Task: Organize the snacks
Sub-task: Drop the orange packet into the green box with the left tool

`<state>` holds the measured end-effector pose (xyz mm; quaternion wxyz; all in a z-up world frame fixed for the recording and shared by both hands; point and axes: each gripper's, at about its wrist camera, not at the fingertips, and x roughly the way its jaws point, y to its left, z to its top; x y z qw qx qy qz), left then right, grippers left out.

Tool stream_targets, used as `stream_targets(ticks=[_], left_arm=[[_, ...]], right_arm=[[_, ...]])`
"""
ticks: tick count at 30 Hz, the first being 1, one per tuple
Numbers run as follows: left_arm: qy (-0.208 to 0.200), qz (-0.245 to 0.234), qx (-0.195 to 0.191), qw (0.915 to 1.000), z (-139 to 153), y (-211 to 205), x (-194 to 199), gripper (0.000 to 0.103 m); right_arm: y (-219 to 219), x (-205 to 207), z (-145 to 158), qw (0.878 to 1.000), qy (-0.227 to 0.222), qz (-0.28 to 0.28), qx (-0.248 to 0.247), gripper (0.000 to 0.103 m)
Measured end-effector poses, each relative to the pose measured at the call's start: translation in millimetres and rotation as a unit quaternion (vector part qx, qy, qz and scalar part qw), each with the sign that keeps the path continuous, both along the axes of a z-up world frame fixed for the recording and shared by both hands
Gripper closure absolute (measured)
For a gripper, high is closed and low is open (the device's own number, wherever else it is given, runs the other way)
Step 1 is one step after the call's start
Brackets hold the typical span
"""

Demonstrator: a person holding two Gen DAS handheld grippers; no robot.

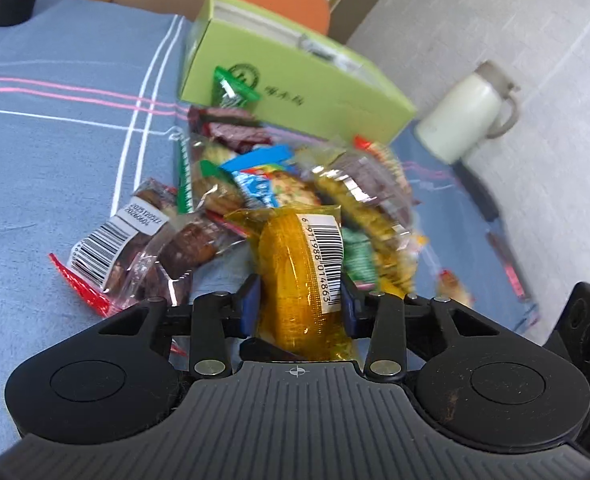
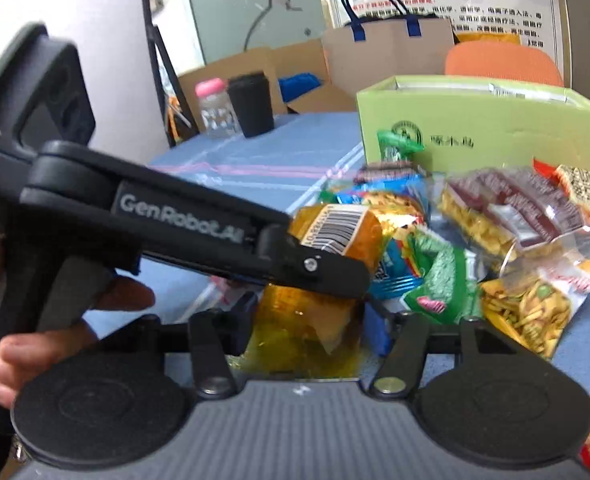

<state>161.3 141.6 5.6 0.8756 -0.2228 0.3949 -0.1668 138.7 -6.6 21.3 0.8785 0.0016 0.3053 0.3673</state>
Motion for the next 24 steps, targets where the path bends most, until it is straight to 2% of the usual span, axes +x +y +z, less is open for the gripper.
stream_targets(ticks=[3,5,9,13,16,19,20,22,23,24], left_arm=[[-0.025,-0.004,-0.01,0.9996,23,-1,2,0.084],[-0.043,-0.008,-0.008,0.999,43,-6,17,0.084],[-0.083,-0.023,-0.001,0.9963,83,-15,84,0.084],[-0.093,-0.019,0.017,0.9953,105,-23,164,0.084],[-0.078,-0.011,0.033,0.9964,104,-26,216,0.084],[-0.054,-0.011,0.041,0.9976,90,-31,261,0.084],[-0.046,-0.01,0.046,0.9978,85,-32,272,0.084],[-0.033,-0.009,0.052,0.9981,72,-32,289,0.082],[-0.032,-0.002,0.057,0.9979,68,-30,295,0.078],[-0.033,0.004,0.064,0.9974,65,-27,298,0.062]], right_arm=[[-5,4,22,1.0,-0.027,0.001,0.008,0.034],[-6,21,39,0.999,-0.052,0.0,0.001,0.031],[-11,87,71,0.995,-0.097,-0.012,-0.022,0.031],[-13,173,83,0.996,-0.086,-0.015,-0.031,0.031],[-10,229,76,0.997,-0.064,-0.011,-0.039,0.03],[-8,273,63,0.998,-0.039,-0.007,-0.054,0.028],[-8,282,60,0.998,-0.031,-0.005,-0.057,0.026],[-9,296,51,0.998,-0.022,-0.006,-0.057,0.016],[-11,299,49,0.998,-0.022,-0.011,-0.057,0.008],[-15,299,48,0.998,-0.026,-0.017,-0.055,0.01]])
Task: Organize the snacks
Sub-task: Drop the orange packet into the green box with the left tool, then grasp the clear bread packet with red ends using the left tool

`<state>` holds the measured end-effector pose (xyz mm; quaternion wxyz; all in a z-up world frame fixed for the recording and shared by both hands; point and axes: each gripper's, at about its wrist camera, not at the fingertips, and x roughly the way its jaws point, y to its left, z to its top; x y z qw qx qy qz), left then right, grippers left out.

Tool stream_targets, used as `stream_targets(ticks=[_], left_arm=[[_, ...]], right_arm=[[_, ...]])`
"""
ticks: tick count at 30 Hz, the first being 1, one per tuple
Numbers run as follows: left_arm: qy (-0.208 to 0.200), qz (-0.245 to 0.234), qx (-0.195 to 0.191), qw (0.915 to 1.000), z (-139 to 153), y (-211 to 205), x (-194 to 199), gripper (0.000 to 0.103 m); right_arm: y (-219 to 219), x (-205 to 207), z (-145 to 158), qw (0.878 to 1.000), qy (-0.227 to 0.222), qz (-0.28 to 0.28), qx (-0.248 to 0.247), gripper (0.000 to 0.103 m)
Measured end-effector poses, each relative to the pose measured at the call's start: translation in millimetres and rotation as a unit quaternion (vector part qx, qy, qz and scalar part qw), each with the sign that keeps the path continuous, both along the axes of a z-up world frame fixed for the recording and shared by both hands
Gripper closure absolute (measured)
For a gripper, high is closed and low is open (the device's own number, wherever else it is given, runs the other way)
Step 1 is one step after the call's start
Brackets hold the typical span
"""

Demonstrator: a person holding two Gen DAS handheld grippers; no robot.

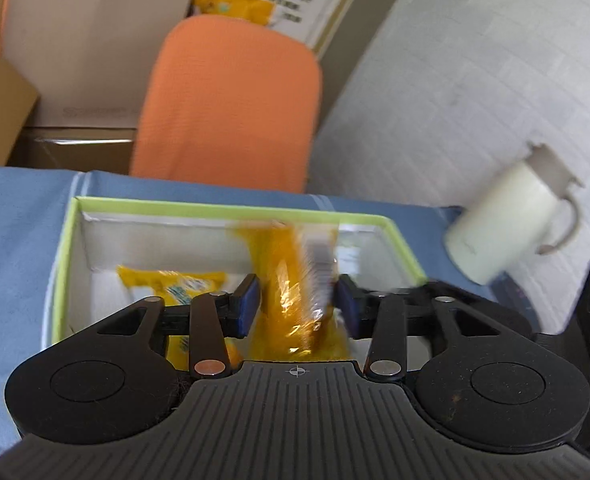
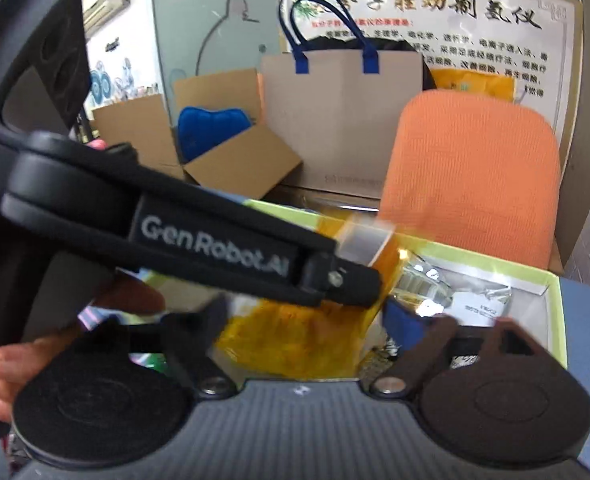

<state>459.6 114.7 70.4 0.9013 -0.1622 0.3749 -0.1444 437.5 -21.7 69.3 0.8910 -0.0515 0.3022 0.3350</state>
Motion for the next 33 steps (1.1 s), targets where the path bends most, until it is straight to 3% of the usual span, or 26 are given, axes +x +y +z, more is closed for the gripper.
stream_targets(ticks=[1,5,7,11,15,18,22,25,28,33], left_arm=[[-0.004,0.01,0.005,0.9999,0,4,-1,0.052],[-0.044,0.026,-0.009,0.9987,17,25,-30,0.044],[-0.071,0.034,-0.015,0.9968,29,34,-57,0.033],[-0.089,0.038,-0.001,0.9953,39,37,-109,0.032],[-0.083,0.033,0.01,0.996,27,30,-166,0.026],[-0.071,0.013,0.01,0.9974,7,16,-210,0.026],[-0.054,-0.049,-0.025,0.997,-16,-18,-258,0.029],[-0.041,-0.127,-0.054,0.9896,-26,-57,-271,0.035],[-0.01,-0.193,-0.056,0.9796,-33,-99,-262,0.039],[0.044,-0.205,-0.008,0.9778,-52,-139,-246,0.045]], right_arm=[[-6,-3,1,1.0,-0.004,-0.006,0.003,0.009],[-41,-37,18,0.999,-0.028,-0.014,0.043,0.01],[-54,-57,23,0.998,-0.035,-0.014,0.056,0.01],[-71,-104,22,0.998,-0.024,-0.012,0.065,0.01],[-83,-166,7,0.998,-0.026,-0.031,0.04,0.01],[-100,-218,-7,0.996,-0.027,-0.079,0.025,0.01],[-122,-286,-26,0.986,-0.016,-0.165,0.008,0.01],[-137,-321,-44,0.98,0.042,-0.187,0.045,0.01],[-139,-331,-53,0.979,0.066,-0.179,0.066,0.01],[-132,-312,-55,0.987,0.05,-0.154,0.022,0.01]])
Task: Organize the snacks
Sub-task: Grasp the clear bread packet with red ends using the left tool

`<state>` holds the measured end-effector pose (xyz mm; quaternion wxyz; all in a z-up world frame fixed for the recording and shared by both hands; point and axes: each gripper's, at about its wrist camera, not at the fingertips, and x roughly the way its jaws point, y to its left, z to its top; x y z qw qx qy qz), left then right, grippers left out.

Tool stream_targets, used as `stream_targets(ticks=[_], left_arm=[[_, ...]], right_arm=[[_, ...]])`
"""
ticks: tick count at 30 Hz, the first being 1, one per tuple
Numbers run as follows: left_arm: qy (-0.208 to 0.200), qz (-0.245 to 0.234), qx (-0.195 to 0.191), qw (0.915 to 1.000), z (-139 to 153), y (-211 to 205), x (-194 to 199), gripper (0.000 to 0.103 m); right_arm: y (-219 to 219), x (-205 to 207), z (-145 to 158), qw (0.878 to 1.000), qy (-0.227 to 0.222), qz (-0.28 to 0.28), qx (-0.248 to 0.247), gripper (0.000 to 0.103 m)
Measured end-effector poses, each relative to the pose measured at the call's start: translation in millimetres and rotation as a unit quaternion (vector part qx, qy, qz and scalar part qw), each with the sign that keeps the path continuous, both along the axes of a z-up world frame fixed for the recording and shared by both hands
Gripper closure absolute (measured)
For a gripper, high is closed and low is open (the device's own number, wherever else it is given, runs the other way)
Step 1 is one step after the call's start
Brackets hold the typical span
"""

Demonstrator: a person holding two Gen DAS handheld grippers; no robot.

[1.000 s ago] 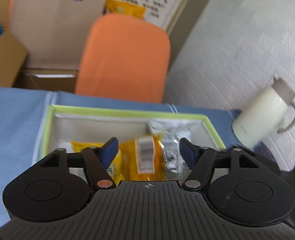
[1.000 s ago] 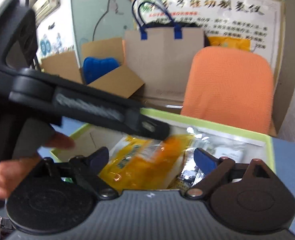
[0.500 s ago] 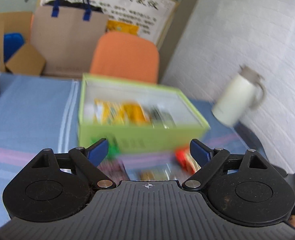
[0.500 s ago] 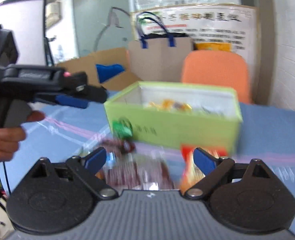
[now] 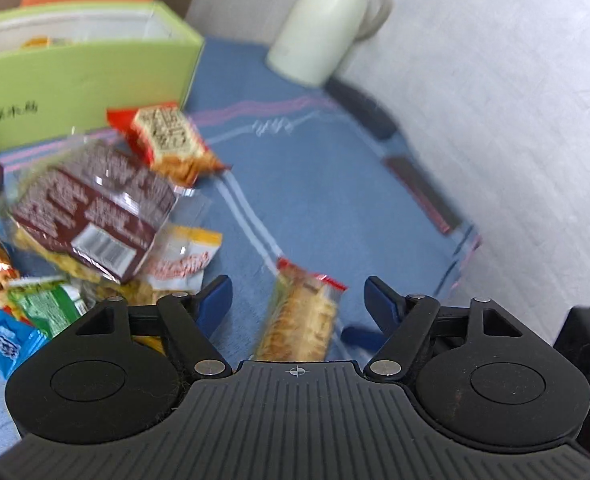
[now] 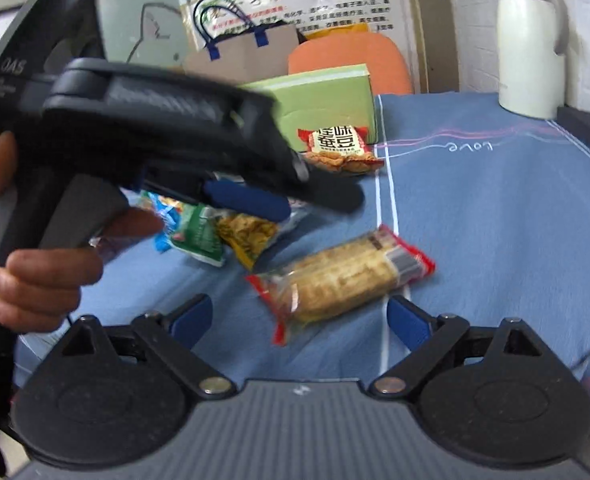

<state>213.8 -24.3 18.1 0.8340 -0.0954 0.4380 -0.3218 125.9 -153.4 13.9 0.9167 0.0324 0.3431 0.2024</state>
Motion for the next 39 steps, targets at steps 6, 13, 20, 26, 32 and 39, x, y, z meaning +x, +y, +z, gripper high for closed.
stream_targets(ticks=[6,13,20,26,32,39], left_arm=[[0.042,-0.015,-0.037,0.9983,-14,0,4,0.044],[0.039,0.017,-0.023,0.9988,-17,-5,10,0.039],[0.034,0.02,0.007,0.9992,-22,-15,11,0.045],[0.01,0.014,0.028,0.9995,-23,-14,-1,0.058],[0.014,0.019,0.016,0.9996,-17,-14,-6,0.085],[-0.041,0.038,-0.038,0.9977,36,-4,21,0.085]], right_arm=[[4,38,-4,0.998,-0.011,0.063,-0.003,0.01],[0,19,-9,0.999,-0.031,0.034,-0.021,0.01],[16,10,-15,0.997,-0.057,-0.006,-0.051,0.009],[28,-6,-19,0.995,-0.075,-0.011,-0.072,0.012],[11,-15,-1,0.996,-0.072,-0.027,-0.044,0.035],[27,19,50,0.985,-0.145,-0.014,-0.09,0.034]])
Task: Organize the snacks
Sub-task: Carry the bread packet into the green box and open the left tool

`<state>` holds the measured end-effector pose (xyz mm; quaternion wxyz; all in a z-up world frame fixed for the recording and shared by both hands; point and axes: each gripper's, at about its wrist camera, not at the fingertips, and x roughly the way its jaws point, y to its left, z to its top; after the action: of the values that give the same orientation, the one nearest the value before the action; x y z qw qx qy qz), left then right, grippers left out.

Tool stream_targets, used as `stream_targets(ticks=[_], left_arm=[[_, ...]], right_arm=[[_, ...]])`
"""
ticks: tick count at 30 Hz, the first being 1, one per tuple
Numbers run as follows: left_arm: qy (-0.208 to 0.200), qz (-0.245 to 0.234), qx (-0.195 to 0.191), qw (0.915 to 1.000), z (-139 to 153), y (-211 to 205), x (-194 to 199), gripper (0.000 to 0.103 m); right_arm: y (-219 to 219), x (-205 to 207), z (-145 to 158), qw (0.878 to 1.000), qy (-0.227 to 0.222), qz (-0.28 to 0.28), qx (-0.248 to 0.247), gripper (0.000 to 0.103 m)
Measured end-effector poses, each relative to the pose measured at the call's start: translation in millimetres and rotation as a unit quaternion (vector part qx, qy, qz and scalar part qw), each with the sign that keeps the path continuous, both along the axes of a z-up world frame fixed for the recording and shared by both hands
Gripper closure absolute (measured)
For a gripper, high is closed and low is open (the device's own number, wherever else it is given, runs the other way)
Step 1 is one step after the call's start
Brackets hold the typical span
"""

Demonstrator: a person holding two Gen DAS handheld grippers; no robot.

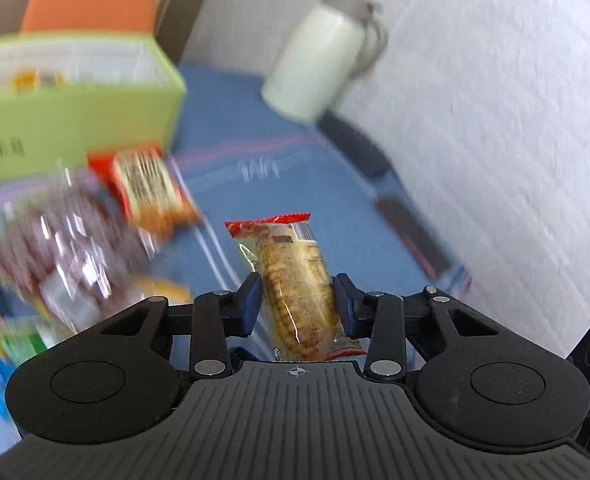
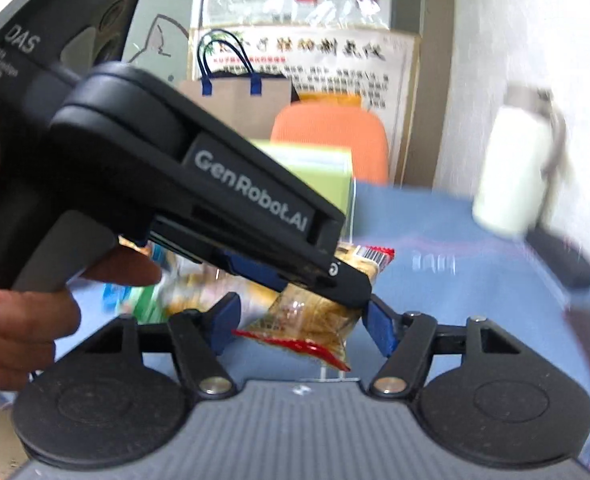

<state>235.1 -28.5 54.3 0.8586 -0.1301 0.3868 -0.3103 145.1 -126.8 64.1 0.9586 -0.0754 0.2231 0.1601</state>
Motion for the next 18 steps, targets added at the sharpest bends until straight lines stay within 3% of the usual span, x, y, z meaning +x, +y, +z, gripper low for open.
stream_targets(ticks=[4,10,14,18], left_arm=[[-0.031,0.05,-0.002,0.9983,27,32,38,0.085],[-0.043,0.115,0.007,0.9924,51,76,123,0.085],[-0.04,0.141,0.031,0.9887,44,85,177,0.085],[-0.032,0.136,0.049,0.989,21,83,212,0.084]], right_arm=[[31,55,18,0.999,-0.023,0.047,-0.012,0.034],[77,148,28,0.994,-0.04,0.094,-0.039,0.031],[87,202,19,0.993,-0.012,0.111,-0.037,0.03],[99,235,-1,0.992,0.015,0.119,-0.038,0.02]])
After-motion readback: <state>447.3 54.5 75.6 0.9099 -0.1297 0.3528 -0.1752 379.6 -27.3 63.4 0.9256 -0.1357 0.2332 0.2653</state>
